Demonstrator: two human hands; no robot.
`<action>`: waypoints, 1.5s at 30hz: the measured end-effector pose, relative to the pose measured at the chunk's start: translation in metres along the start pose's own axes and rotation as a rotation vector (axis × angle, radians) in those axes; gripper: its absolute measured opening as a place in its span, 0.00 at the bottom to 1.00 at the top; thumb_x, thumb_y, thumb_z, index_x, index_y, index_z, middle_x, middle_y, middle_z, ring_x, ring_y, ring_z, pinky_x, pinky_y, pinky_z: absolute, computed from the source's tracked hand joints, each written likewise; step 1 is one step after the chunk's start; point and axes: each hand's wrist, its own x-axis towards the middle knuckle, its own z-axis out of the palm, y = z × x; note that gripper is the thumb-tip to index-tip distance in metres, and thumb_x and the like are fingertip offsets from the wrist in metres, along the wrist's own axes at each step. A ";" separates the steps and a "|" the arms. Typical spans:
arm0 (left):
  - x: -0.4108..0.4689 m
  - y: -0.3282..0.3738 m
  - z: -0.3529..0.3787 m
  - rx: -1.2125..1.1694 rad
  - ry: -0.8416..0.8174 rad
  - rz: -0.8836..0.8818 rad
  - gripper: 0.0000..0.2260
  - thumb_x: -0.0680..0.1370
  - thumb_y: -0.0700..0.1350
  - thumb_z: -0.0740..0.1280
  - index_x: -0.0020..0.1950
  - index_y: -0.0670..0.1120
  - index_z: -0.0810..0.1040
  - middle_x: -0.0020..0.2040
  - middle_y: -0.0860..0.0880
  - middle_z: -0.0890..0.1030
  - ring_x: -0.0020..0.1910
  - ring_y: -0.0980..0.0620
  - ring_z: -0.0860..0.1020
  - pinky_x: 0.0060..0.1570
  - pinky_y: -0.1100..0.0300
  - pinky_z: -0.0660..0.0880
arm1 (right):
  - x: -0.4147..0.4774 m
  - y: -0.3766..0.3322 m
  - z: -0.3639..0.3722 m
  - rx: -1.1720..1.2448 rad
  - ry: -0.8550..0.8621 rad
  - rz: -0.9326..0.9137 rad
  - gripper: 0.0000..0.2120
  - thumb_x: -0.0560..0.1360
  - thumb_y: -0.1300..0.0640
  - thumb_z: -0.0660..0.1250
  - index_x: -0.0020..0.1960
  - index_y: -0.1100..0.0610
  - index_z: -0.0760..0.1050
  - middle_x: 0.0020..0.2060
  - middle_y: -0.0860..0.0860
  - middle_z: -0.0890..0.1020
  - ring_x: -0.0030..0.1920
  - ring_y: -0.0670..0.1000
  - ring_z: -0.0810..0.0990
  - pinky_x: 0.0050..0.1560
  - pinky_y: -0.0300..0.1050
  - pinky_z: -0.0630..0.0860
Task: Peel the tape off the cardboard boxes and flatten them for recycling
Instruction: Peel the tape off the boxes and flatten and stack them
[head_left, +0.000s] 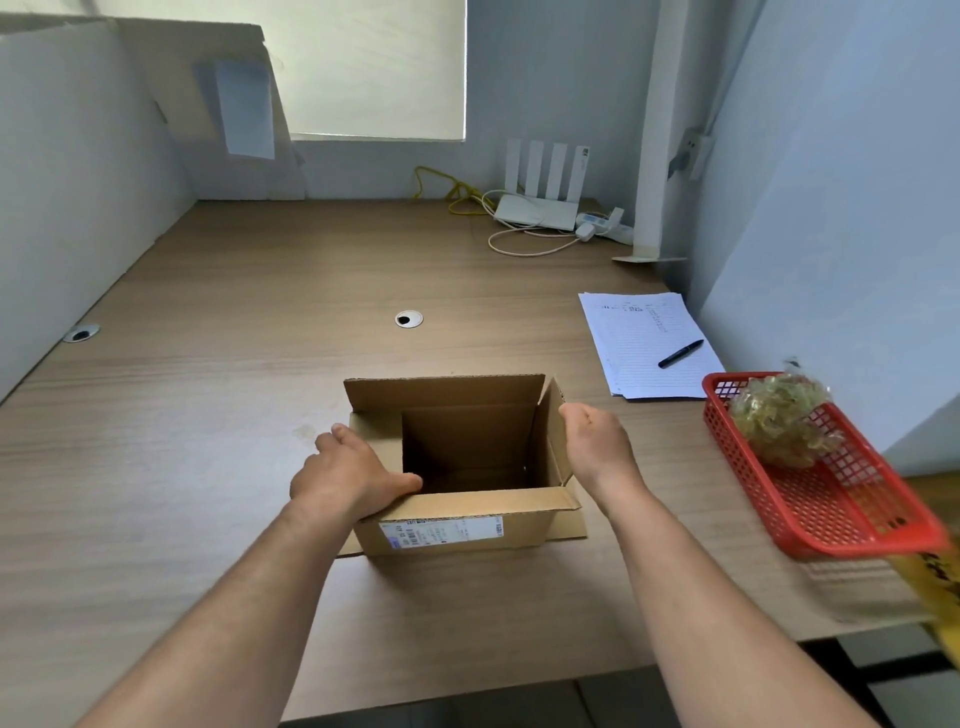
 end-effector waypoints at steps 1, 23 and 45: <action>0.000 -0.002 0.000 -0.035 0.021 0.007 0.40 0.70 0.64 0.68 0.71 0.38 0.63 0.64 0.41 0.71 0.61 0.42 0.74 0.49 0.53 0.73 | 0.000 -0.001 -0.002 0.020 -0.011 0.005 0.18 0.78 0.61 0.54 0.30 0.55 0.56 0.28 0.50 0.61 0.32 0.50 0.59 0.33 0.47 0.56; 0.005 -0.024 -0.038 -1.384 -0.317 -0.002 0.45 0.70 0.76 0.51 0.76 0.46 0.62 0.69 0.44 0.71 0.68 0.43 0.70 0.64 0.36 0.68 | 0.033 -0.009 -0.020 0.542 -0.259 0.282 0.36 0.76 0.30 0.49 0.66 0.58 0.70 0.43 0.51 0.76 0.45 0.48 0.74 0.42 0.48 0.69; 0.007 -0.039 0.033 -1.362 -0.348 -0.086 0.38 0.66 0.73 0.58 0.62 0.47 0.76 0.56 0.45 0.80 0.51 0.47 0.80 0.43 0.52 0.76 | 0.032 0.081 0.023 0.723 -0.151 0.339 0.28 0.80 0.39 0.50 0.63 0.59 0.74 0.46 0.54 0.79 0.47 0.49 0.78 0.48 0.46 0.74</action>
